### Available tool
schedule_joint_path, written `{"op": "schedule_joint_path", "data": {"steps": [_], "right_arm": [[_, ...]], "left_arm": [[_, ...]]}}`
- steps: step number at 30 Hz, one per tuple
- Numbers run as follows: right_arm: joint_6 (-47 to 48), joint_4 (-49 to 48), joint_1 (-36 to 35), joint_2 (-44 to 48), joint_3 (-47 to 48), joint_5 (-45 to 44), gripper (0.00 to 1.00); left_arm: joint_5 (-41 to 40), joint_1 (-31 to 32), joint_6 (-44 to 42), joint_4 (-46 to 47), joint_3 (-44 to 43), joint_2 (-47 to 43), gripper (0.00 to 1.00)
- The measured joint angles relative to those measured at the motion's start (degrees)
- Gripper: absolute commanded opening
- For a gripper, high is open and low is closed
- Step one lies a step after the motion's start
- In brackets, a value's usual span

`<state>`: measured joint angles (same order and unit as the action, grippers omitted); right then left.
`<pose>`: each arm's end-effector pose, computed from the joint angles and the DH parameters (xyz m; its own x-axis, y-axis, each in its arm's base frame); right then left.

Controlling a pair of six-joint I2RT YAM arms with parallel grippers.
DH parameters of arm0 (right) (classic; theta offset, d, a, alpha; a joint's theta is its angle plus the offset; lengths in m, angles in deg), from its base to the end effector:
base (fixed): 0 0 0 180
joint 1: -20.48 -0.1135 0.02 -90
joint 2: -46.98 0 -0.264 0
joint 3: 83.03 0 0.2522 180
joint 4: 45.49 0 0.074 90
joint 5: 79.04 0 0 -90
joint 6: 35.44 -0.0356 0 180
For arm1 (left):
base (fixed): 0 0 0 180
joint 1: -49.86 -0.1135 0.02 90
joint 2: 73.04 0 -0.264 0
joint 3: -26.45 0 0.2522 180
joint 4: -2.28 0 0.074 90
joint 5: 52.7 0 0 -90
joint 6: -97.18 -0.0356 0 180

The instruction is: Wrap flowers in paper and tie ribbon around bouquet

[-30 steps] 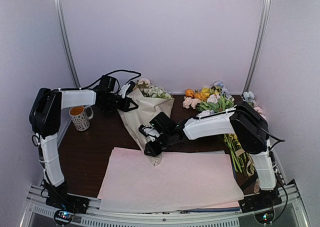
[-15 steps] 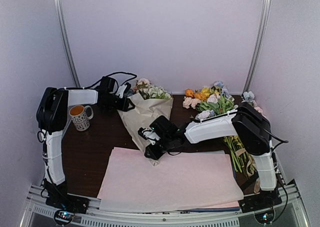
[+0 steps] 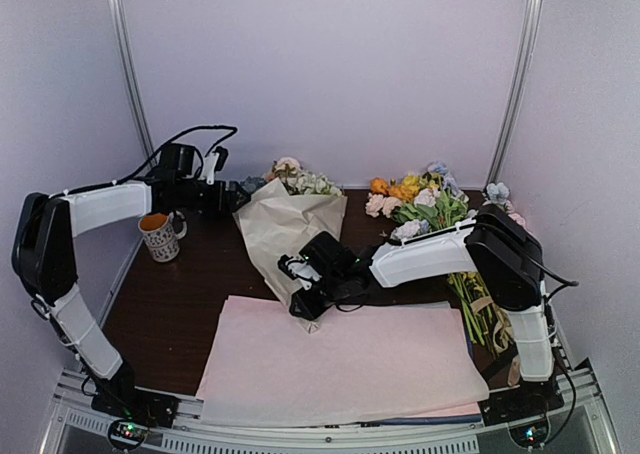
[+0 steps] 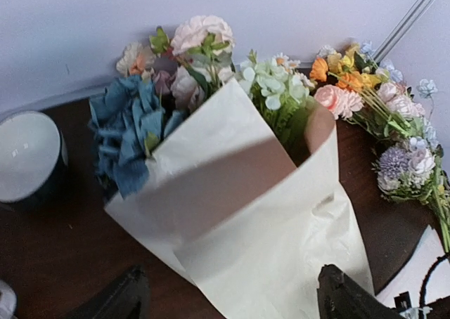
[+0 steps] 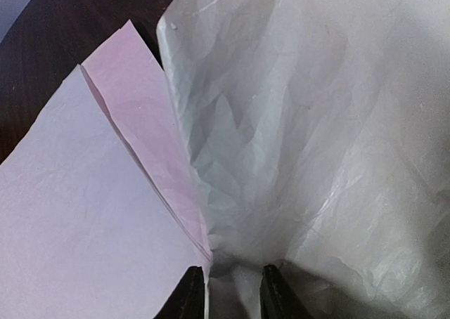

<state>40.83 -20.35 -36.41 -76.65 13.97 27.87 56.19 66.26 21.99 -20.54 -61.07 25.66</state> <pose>0.2418 0.3897 0.1354 -0.6304 -0.5509 -0.5469 -0.7722 0.5174 0.3688 0.3772 -0.1230 0.2653 -0.6527 -0.0600 -0.7552 0.3701 0.8446 -0.3869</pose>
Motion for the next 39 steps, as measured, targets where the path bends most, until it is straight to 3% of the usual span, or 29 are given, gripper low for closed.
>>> {"op": "schedule_joint_path", "data": {"steps": [3, 7, 20, 24, 31, 39], "right_arm": [[-0.2, 0.0, 0.0, 0.0, 0.0, 0.0, 0.28], [-0.2, 0.1, 0.0, 0.0, 0.1, 0.0, 0.28], [-1.2, 0.2, -0.1, 0.0, 0.1, -0.2, 0.29], [-1.2, 0.2, 0.0, 0.1, 0.1, 0.2, 0.29], [-3.2, 0.3, 0.0, 2.9, -2.7, 4.5, 0.31], [-12.5, -4.5, 5.8, 18.1, -11.8, 7.8, 0.43]], "left_arm": [[2.1, 0.0, 4.4, 4.0, 9.2, -4.7, 0.93], [4.5, 0.4, 9.5, 7.2, 15.8, -2.1, 0.93], [8.4, 1.1, 19.8, 18.1, 13.0, 14.4, 0.82], [8.7, 1.9, 21.3, 21.1, 11.6, 16.9, 0.64], [9.0, 2.8, 24.0, 24.5, 12.6, 18.7, 0.12], [9.7, 3.0, 24.6, 25.8, 13.0, 19.3, 0.02]]}}
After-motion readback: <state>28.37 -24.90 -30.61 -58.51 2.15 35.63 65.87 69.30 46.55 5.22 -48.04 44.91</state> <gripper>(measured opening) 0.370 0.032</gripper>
